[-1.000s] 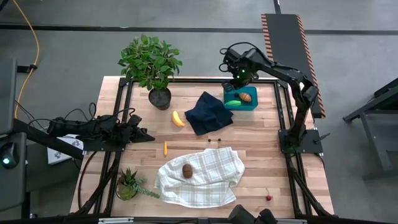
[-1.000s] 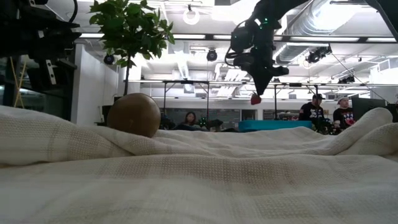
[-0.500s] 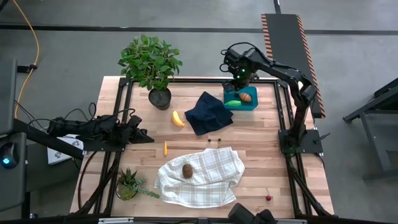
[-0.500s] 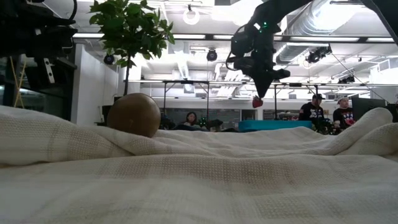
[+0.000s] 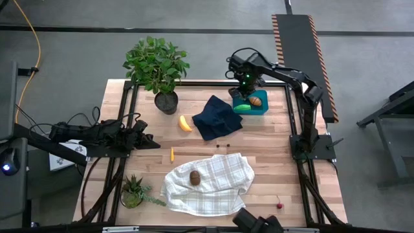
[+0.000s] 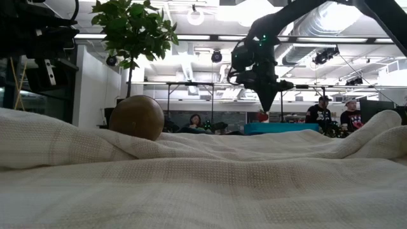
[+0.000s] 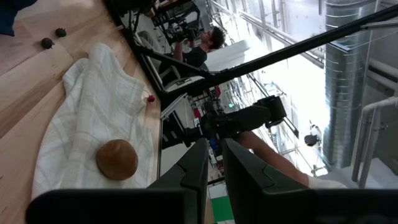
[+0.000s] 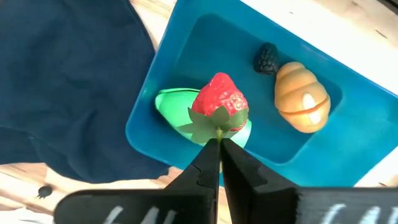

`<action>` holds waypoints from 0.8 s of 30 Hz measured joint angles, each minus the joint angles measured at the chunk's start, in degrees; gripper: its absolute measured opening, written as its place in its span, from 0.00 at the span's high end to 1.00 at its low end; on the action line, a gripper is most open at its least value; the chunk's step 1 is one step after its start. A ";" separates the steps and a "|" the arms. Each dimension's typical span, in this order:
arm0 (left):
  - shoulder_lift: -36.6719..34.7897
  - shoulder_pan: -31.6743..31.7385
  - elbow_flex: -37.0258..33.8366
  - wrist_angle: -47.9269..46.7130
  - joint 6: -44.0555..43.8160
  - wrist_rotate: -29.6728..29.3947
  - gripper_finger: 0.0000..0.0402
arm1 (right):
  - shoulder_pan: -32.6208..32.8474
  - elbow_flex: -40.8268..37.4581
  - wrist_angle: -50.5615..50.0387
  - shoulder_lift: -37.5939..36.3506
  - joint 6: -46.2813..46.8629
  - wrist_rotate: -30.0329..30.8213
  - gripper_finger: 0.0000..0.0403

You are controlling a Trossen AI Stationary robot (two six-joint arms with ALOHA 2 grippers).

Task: Pick and placing Produce into tupperware
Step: Put the red strawberry into the blue bin

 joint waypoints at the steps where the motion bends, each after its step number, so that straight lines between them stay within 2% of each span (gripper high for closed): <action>1: 0.01 0.02 0.00 0.00 0.00 0.00 0.90 | -0.05 0.00 0.01 0.32 0.00 -0.01 0.99; 19: 0.01 0.00 0.00 -0.02 0.02 -0.20 0.90 | -0.23 0.00 1.33 2.95 -0.52 0.01 0.99; 24: 0.00 0.02 -0.01 -0.02 0.40 -0.20 0.90 | -0.23 0.00 1.53 2.95 -0.56 0.03 0.93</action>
